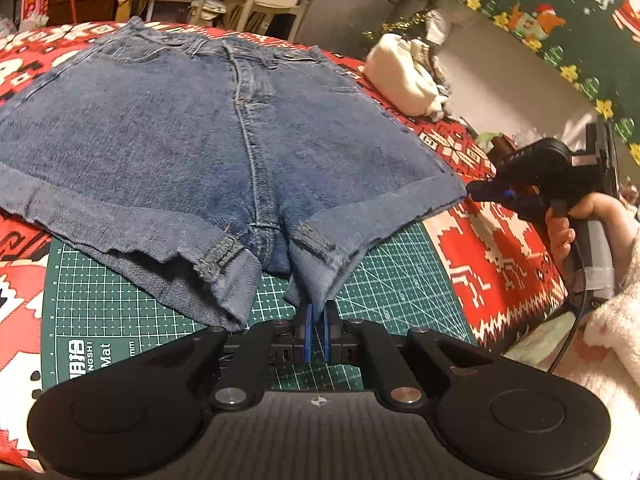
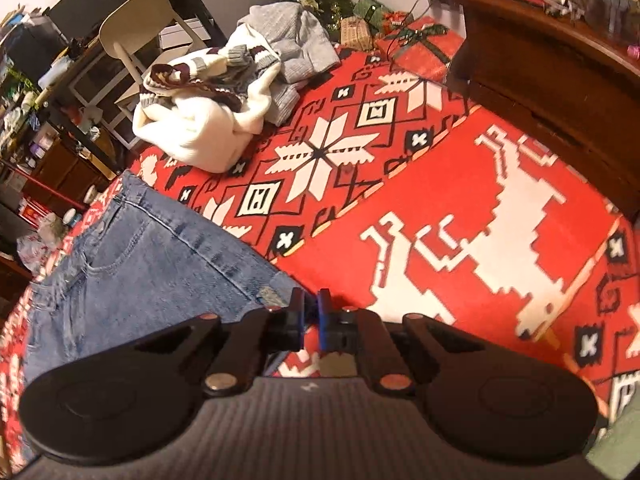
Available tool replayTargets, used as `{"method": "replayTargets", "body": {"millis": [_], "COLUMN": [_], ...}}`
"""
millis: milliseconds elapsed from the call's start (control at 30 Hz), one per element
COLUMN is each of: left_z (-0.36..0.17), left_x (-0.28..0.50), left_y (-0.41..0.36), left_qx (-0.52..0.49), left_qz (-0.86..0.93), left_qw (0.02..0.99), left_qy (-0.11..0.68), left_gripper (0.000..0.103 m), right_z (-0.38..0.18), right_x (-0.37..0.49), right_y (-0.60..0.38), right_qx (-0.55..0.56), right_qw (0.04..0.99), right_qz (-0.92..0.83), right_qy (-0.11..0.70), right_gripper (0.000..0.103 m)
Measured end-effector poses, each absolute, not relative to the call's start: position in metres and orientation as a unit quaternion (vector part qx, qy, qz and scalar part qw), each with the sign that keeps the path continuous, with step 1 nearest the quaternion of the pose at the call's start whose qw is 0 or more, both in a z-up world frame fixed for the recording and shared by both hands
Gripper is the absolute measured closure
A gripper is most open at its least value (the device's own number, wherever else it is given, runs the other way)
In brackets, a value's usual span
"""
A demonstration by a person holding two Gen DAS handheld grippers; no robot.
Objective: Fold clothes
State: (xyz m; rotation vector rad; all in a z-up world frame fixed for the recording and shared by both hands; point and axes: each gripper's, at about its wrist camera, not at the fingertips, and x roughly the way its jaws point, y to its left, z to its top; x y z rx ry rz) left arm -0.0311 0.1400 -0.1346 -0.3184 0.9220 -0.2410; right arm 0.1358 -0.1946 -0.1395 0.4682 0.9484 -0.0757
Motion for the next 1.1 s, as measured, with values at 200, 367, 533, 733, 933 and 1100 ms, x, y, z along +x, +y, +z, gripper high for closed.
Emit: {"method": "replayTargets", "body": {"millis": [200,367,533,733,933,1100], "left_z": [-0.128,-0.119,-0.106,-0.093,-0.108,-0.116], "left_x": [-0.039,-0.050,-0.061,-0.065,-0.052,-0.047], "left_y": [0.135,0.140,0.160,0.186,0.200,0.200], "left_qx": [-0.135,-0.144,-0.177,-0.205,-0.274,-0.290], "left_qz": [-0.124,-0.122,-0.097,-0.048,-0.060,-0.063], "left_qw": [0.883,0.889,0.899,0.912,0.882,0.868], "left_qy": [0.433,0.417,0.389,0.352,0.378,0.399], "left_gripper": [0.096,0.096,0.086,0.077,0.061,0.051], "right_z": [-0.123,-0.107,-0.099,-0.105,-0.113,-0.126], "right_x": [0.118,0.102,0.088,0.064,0.047,0.030], "right_y": [-0.186,-0.163,-0.142,-0.102,-0.080,-0.060], "right_qx": [0.217,0.200,0.217,0.242,0.287,0.304], "right_qw": [0.873,0.882,0.873,0.841,0.785,0.750], "right_qz": [-0.005,0.064,0.136,0.211,0.280,0.306], "right_qy": [0.436,0.421,0.415,0.435,0.472,0.502], "right_gripper": [0.092,0.086,0.085,0.085,0.070,0.069]}}
